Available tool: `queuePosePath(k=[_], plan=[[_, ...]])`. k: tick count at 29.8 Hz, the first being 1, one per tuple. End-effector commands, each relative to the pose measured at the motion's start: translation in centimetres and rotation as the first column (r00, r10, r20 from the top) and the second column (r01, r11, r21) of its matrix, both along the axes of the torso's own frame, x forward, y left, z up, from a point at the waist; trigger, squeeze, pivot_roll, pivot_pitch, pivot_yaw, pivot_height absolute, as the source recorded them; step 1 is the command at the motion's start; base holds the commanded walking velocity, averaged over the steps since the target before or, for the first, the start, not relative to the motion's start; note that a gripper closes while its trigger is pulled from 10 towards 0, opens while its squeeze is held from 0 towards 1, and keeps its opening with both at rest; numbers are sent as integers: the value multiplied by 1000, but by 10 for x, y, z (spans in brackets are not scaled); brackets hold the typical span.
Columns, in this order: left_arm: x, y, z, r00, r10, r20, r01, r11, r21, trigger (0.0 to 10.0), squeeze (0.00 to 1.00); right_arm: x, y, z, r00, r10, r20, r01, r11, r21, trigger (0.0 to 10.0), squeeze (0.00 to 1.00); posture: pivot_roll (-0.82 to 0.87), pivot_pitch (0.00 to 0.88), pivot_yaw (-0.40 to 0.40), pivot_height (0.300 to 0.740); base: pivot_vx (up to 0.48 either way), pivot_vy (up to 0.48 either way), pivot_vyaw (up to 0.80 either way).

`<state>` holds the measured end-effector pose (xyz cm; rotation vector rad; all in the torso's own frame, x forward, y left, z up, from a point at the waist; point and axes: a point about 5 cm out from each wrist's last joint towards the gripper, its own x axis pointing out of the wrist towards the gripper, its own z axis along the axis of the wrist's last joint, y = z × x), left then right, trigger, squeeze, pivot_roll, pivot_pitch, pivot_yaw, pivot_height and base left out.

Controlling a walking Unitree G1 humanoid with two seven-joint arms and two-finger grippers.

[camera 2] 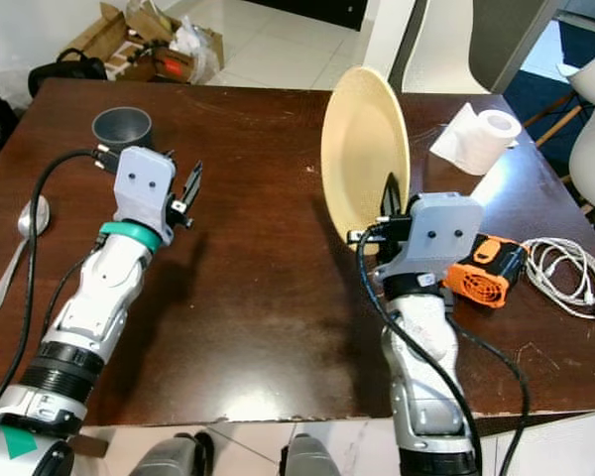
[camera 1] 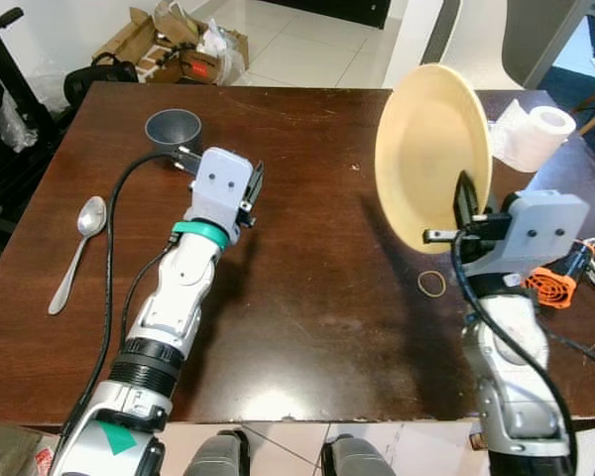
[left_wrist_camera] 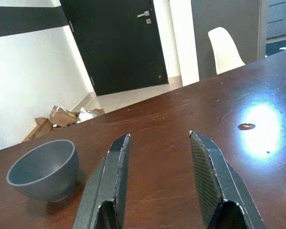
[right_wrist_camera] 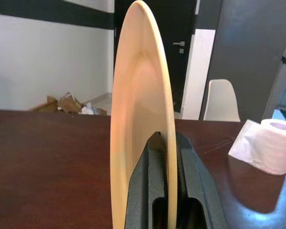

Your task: Setting the table

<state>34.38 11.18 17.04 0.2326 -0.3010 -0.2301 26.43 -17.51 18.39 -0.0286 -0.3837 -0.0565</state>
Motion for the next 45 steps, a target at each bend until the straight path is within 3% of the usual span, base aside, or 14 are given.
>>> queuePosePath(k=[1,7,45], plan=[[0,0,-5,1000,-2,-20,2,1000,-8,10000,0,-1,-3,1,1000,-14,14,13,999,30,10000,0,-70,0,51,740,0,0,-431],[1,-1,-5,1000,-5,-20,5,1000,-9,10000,0,-1,-8,3,1000,-21,17,20,997,73,10000,0,-69,0,52,740,0,0,-800],[1,-6,-6,999,-29,-35,28,999,-28,10000,0,-3,-11,-3,1000,-22,-5,22,997,70,10000,0,-69,0,50,740,0,0,-800]])
